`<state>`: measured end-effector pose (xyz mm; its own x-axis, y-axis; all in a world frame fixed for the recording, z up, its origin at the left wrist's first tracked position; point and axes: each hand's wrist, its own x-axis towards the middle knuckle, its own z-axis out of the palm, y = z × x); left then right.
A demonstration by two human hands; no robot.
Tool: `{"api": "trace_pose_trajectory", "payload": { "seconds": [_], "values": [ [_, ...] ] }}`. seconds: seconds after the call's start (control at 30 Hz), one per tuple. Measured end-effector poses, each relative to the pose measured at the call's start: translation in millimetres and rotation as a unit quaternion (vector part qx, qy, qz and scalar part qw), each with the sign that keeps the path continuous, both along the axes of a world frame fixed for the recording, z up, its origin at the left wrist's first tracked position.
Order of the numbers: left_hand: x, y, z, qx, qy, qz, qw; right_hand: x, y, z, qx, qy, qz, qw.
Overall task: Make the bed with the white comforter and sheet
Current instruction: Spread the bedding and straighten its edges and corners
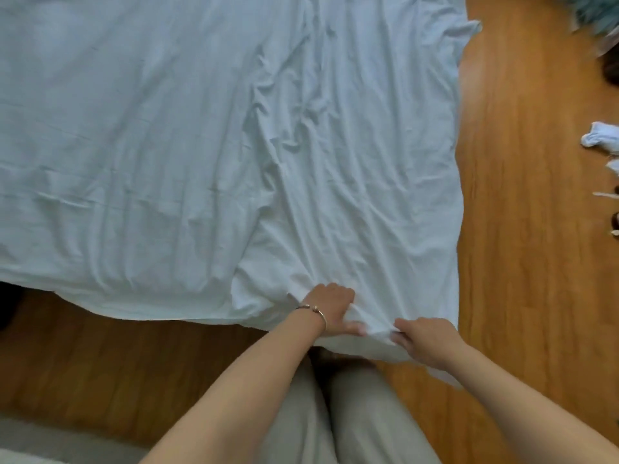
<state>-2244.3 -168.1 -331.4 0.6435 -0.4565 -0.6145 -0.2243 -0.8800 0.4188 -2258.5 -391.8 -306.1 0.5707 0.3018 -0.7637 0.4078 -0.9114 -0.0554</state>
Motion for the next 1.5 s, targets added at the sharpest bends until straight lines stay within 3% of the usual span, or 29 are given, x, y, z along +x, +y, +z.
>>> {"api": "trace_pose_trajectory", "payload": {
  "seconds": [0.07, 0.13, 0.23, 0.3, 0.37, 0.5, 0.6, 0.73, 0.93, 1.17, 1.27, 1.33, 1.4, 1.5],
  "values": [
    [-5, -7, -1, 0.044, -0.061, 0.003, 0.997, 14, -8, 7, 0.013, 0.002, 0.008, 1.0],
    [-4, -12, -1, 0.078, -0.129, 0.043, 0.988, 26, -14, 9, 0.008, -0.047, 0.084, 0.995],
    [-3, -24, 0, 0.129, -0.151, 0.194, 0.961, 46, -26, 4, 0.069, -0.138, 0.139, 0.978],
    [1, -41, -1, 0.149, -0.138, 0.308, 0.929, 62, -37, -4, 0.121, -0.084, 0.115, 0.982],
    [5, -61, -8, 0.13, -0.112, 0.356, 0.919, 76, -48, -7, 0.16, -0.054, 0.129, 0.977],
    [10, -86, -16, 0.096, -0.068, 0.338, 0.934, 96, -60, -14, 0.181, -0.01, 0.223, 0.958],
    [-2, -96, -13, 0.085, -0.017, 0.319, 0.944, 95, -64, -18, 0.13, 0.039, 0.33, 0.934],
    [-26, -117, -6, 0.083, -0.031, 0.315, 0.945, 85, -67, -16, 0.098, 0.119, 0.367, 0.917],
    [-70, -99, 3, 0.065, 0.055, 0.287, 0.954, 44, -67, -15, 0.116, 0.19, 0.356, 0.908],
    [-109, -127, -4, 0.066, 0.059, 0.261, 0.961, -11, -110, -39, 0.06, 0.266, 0.263, 0.926],
    [-113, -146, -12, 0.059, 0.177, 0.279, 0.942, -17, -137, -40, 0.021, 0.322, 0.267, 0.908],
    [-111, -154, -15, 0.04, 0.238, 0.312, 0.919, -18, -157, -36, 0.044, 0.352, 0.252, 0.9],
    [-95, -161, -9, 0.045, 0.193, 0.343, 0.918, -10, -176, -34, 0.102, 0.297, 0.184, 0.931],
    [-59, -171, 5, 0.079, 0.032, 0.391, 0.916, 24, -189, -40, 0.196, 0.09, 0.158, 0.963]
  ]
}}
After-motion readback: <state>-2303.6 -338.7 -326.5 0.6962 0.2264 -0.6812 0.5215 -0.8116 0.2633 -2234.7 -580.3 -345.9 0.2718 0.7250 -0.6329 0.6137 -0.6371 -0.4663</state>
